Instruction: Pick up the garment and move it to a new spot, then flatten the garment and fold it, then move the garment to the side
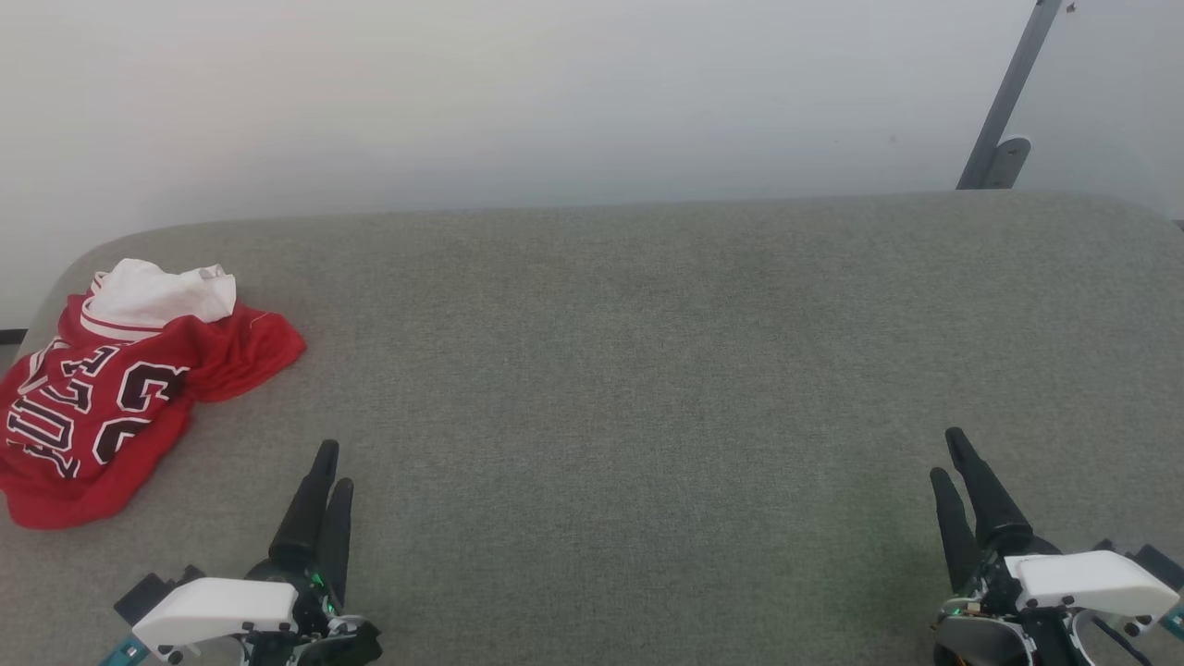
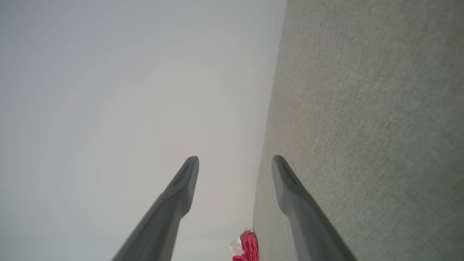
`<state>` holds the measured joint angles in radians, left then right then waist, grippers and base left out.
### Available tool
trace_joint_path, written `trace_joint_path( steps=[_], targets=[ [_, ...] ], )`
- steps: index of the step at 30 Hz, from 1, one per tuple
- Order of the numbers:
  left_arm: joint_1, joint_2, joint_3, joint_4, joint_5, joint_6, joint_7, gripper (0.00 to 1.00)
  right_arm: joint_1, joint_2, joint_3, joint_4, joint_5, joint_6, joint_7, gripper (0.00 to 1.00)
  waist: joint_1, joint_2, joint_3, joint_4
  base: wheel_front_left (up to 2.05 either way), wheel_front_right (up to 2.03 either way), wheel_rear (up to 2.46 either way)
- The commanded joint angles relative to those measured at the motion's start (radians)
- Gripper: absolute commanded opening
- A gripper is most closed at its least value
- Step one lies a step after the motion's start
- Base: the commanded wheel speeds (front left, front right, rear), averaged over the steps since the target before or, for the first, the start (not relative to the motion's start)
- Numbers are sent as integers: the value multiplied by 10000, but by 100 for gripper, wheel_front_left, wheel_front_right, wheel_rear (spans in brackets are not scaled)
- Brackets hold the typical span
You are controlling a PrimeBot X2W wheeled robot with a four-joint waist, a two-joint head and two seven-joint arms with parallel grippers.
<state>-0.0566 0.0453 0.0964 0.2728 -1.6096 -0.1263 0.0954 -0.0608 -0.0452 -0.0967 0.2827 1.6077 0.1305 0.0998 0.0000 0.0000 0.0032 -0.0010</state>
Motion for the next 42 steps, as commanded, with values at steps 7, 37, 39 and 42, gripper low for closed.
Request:
trace_joint_path(
  steps=[7,37,39,42],
  targets=[
    [-98,156,-261,-493,657,116,-450,100,-293,-311,443,-329,-773,0,-453,100,0,0,1,-37,0,0,0],
    [158,803,-195,-697,7185,122,-1960,100,-738,-1611,1294,153,-5976,2,-1632,100,0,0,68,-156,0,0,0],
    [171,792,-185,-665,7451,100,-2015,100,-736,-1640,1288,149,-6194,2,-1665,100,0,0,74,-162,0,0,0],
    [169,783,-177,-644,7807,66,-2105,100,-731,-1663,1284,132,-6487,2,-1718,100,0,0,83,-167,0,0,0]
  ],
)
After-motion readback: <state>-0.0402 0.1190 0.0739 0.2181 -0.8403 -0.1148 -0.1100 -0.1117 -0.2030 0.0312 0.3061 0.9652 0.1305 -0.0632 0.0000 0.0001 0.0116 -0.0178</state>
